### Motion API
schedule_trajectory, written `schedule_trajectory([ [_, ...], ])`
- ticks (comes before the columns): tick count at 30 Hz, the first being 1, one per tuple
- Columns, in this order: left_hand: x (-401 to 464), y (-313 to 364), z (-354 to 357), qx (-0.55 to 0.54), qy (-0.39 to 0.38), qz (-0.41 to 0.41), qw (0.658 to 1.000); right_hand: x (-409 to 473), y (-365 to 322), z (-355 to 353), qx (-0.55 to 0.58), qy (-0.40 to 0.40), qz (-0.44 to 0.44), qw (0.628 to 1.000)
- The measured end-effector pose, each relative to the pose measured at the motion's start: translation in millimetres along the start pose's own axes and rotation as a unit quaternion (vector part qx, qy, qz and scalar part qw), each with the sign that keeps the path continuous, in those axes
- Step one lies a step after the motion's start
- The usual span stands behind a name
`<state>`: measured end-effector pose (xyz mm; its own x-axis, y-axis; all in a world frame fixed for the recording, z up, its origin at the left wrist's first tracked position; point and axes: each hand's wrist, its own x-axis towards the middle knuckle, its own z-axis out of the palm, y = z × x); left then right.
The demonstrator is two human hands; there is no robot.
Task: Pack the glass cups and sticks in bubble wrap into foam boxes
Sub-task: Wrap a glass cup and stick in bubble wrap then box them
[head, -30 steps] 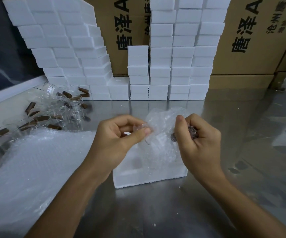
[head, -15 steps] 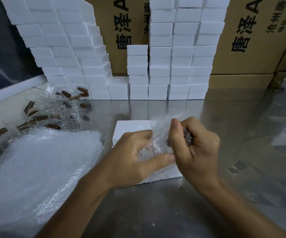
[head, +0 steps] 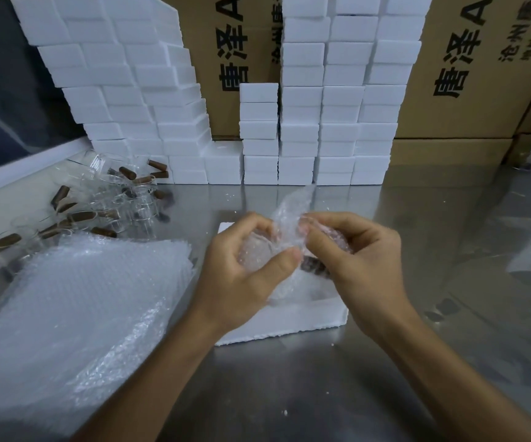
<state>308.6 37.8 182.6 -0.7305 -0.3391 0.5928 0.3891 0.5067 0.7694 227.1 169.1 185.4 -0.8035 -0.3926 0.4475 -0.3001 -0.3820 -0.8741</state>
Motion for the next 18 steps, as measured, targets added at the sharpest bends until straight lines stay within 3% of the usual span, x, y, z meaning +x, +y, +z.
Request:
schedule_trajectory([
  [3, -1, 0, -5, 0.022, -0.041, -0.007, 0.999, 0, -2, -2, -0.068, -0.054, -0.061, 0.994],
  [7, 0, 2, -9, 0.081, -0.039, -0.015, 0.996, -5, 0, -2, -0.199, -0.157, -0.158, 0.954],
  [11, 1, 2, -15, 0.071, -0.064, -0.021, 0.995, -14, 0, 6, -0.243, -0.258, -0.161, 0.921],
  [18, 1, 4, -18, 0.136, -0.084, 0.056, 0.986, -16, -3, 11, -0.271, -0.288, -0.151, 0.906],
])
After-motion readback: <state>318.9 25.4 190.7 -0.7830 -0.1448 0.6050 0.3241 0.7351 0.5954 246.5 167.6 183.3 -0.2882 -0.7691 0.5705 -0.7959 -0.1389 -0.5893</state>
